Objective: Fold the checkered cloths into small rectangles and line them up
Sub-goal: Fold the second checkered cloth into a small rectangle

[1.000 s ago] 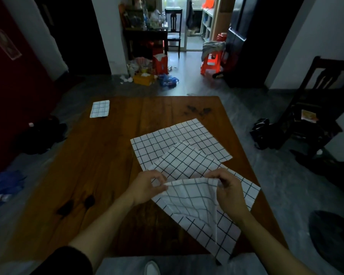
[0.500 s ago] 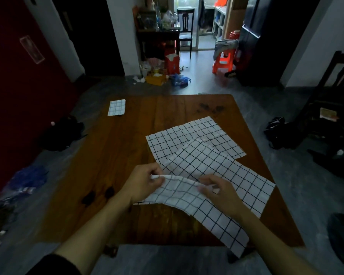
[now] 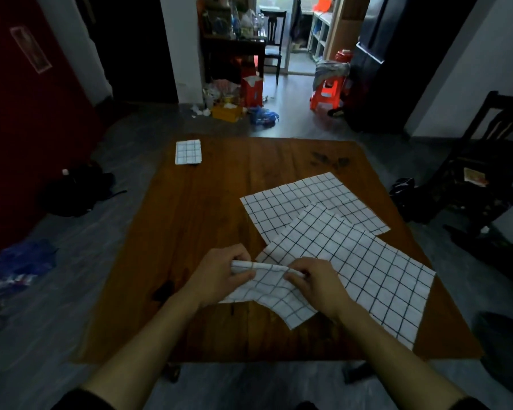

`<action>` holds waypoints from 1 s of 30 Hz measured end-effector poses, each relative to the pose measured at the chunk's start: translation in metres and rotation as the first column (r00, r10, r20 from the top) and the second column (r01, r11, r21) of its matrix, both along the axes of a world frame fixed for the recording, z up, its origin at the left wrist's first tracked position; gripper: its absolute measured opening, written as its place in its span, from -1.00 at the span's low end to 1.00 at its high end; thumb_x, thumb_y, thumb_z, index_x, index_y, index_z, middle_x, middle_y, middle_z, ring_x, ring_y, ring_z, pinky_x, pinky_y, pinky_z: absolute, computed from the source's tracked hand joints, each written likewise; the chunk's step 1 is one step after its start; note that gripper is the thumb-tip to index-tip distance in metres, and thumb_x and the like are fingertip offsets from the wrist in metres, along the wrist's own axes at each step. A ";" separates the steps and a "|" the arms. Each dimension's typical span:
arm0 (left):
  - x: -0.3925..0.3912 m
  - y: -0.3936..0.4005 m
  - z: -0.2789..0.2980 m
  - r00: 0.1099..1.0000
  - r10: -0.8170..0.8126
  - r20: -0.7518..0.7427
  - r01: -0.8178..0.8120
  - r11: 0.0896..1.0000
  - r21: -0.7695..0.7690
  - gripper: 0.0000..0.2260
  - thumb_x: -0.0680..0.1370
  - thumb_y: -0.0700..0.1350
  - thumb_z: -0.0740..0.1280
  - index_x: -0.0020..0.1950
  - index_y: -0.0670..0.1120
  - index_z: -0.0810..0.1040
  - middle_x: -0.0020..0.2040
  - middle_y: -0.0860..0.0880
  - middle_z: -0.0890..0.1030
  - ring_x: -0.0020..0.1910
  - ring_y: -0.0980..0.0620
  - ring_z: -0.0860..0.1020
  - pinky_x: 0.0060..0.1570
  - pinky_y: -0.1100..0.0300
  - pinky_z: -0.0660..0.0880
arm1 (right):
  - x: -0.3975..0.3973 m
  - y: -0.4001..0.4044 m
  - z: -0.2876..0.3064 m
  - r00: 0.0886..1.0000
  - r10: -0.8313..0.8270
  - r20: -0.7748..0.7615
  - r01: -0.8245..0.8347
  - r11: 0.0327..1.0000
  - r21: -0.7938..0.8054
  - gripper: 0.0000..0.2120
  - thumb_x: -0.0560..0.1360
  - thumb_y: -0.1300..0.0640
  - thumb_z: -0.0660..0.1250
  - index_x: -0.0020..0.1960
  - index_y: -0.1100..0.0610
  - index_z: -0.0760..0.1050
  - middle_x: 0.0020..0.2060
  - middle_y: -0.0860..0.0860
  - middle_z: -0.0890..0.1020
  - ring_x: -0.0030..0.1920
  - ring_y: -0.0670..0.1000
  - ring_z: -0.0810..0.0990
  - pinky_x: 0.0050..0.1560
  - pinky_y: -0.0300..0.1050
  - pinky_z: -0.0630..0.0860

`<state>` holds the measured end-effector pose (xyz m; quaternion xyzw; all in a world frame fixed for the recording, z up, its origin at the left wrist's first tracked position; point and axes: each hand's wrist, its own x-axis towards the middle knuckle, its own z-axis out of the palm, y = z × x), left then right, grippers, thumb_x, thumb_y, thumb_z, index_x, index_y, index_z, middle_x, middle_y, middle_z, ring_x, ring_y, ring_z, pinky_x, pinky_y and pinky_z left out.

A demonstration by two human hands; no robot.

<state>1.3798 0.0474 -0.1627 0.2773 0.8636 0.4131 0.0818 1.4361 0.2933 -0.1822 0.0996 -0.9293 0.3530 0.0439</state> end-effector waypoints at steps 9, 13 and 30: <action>-0.002 -0.017 -0.038 0.924 0.051 0.378 -0.080 0.995 0.062 -0.99 0.55 -0.13 0.39 -0.05 -0.04 0.59 -0.11 0.03 0.66 -0.13 0.20 0.62 -0.16 0.23 0.59 | 0.002 0.009 -0.013 0.971 -0.056 0.234 0.058 0.998 0.002 -0.86 0.52 0.07 0.40 -0.18 0.11 0.57 -0.29 -0.07 0.60 -0.25 -0.10 0.56 -0.21 -0.23 0.50; -0.004 -0.008 -0.061 0.801 0.105 0.590 -0.202 0.974 0.101 -0.90 0.56 -0.20 0.37 0.05 -0.07 0.62 -0.02 0.00 0.69 -0.06 0.16 0.65 -0.11 0.25 0.60 | -0.016 0.016 -0.030 0.965 -0.126 0.230 0.112 0.991 0.075 -0.90 0.52 0.14 0.37 -0.12 -0.05 0.55 -0.26 -0.12 0.60 -0.21 -0.13 0.56 -0.16 -0.17 0.53; -0.004 0.040 -0.146 0.995 -0.005 -0.096 -0.051 0.818 -0.573 -0.41 0.59 0.04 0.24 0.57 -0.07 0.14 0.59 -0.05 0.09 0.56 -0.09 0.08 0.50 -0.07 0.06 | -0.024 -0.002 -0.124 0.959 -0.106 0.264 0.004 0.932 0.362 -0.39 0.51 0.03 0.34 0.49 0.08 0.22 0.46 0.00 0.28 0.46 0.03 0.24 0.47 -0.02 0.23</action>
